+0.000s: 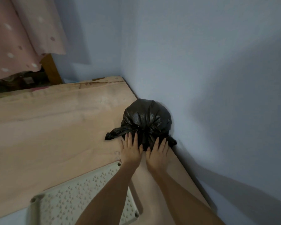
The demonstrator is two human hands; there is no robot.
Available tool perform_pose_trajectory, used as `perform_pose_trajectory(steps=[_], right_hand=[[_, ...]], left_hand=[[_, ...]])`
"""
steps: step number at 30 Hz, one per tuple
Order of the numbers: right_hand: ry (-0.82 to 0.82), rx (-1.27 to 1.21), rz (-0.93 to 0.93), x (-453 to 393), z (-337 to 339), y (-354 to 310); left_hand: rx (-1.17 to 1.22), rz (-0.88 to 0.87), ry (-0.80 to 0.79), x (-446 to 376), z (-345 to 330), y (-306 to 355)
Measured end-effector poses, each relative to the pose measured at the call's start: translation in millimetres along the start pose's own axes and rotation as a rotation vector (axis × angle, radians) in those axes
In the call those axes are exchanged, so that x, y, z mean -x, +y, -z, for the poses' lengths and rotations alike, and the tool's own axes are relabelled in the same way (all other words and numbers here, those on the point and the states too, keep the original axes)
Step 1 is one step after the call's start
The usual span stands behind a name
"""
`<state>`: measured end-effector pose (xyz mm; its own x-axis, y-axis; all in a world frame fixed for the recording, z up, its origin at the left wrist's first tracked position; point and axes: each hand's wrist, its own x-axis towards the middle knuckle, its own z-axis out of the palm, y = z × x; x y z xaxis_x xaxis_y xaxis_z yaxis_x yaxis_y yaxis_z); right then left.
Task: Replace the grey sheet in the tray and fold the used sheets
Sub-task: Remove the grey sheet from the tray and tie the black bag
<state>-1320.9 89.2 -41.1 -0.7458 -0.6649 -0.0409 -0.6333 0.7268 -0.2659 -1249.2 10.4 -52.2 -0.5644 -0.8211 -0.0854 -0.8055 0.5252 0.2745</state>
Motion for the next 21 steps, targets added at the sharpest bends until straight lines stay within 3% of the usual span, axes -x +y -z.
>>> perform_pose_trajectory(steps=[5,11,21], right_hand=[[-0.067,0.058,0.069,26,8,-5],[-0.084,0.076,0.296,49,27,-38],[-0.281,0.105,0.537,127,19,-33]], left_hand=[[-0.086,0.036,-0.043,36,23,-13],[-0.166,0.145,-0.027,75,39,-40],[-0.085,0.430,-0.028,183,21,-48]])
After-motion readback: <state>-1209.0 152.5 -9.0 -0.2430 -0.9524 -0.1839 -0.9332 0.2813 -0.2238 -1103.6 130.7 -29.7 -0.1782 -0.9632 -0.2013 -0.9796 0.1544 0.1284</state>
